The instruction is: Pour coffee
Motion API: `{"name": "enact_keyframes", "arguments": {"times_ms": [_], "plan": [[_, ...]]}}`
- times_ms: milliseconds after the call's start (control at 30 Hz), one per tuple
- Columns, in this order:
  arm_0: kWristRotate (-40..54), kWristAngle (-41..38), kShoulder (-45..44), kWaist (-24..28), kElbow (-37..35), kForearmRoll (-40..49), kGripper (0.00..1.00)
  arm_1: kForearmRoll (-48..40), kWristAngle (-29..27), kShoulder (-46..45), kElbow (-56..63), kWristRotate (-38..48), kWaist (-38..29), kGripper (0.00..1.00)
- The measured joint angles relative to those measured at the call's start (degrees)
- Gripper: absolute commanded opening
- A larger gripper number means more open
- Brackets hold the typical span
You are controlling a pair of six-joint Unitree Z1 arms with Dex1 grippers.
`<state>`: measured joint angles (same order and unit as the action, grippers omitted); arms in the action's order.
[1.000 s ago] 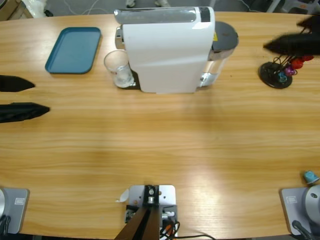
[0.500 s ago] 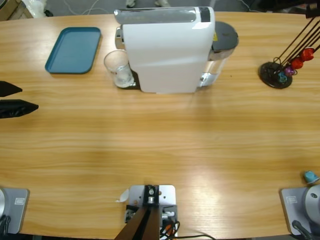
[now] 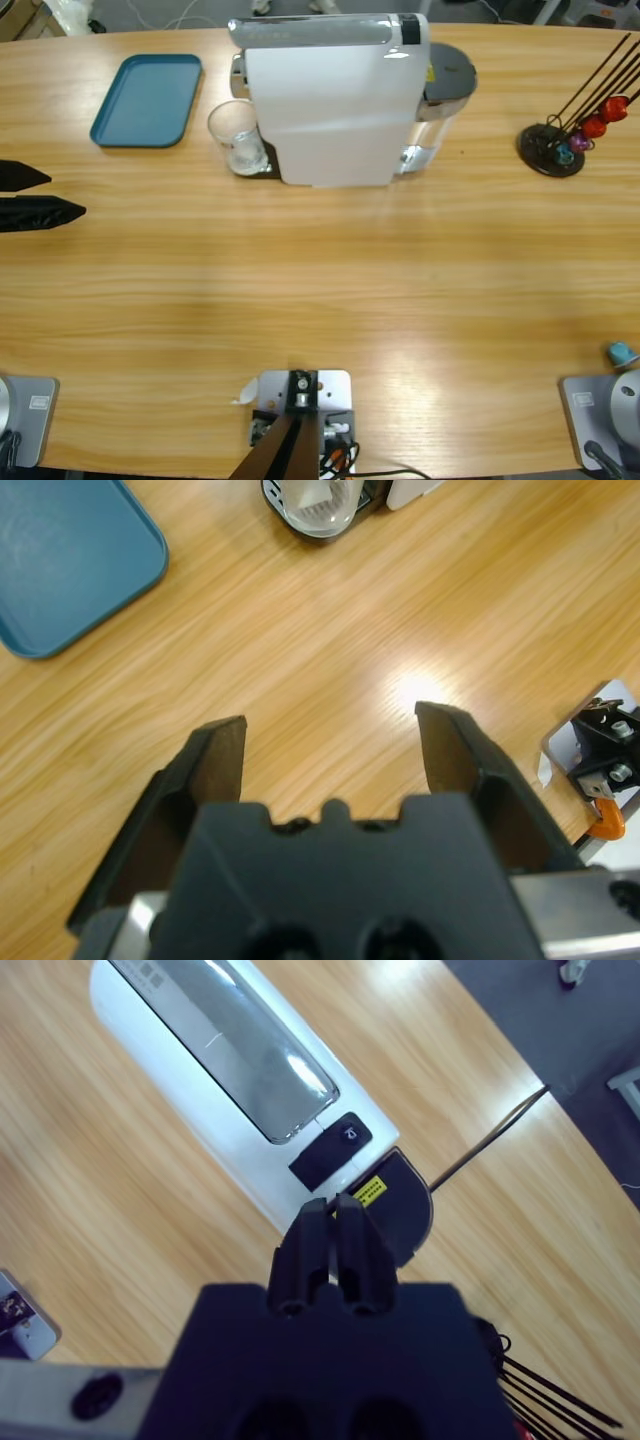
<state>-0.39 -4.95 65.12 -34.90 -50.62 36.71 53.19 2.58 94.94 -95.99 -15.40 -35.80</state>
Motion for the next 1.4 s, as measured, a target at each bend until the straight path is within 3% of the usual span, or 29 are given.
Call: {"name": "enact_keyframes", "arguments": {"times_ms": [467,1400], "plan": [[0.0,0.0,0.6,-0.5,0.0,0.0,0.724,3.4,-0.1,6.5,-8.7,-0.6,-0.6,0.0],[0.0,0.0,1.5,-0.9,0.0,0.0,0.724,3.5,-3.2,10.3,-9.9,-0.2,0.2,0.0]]}}
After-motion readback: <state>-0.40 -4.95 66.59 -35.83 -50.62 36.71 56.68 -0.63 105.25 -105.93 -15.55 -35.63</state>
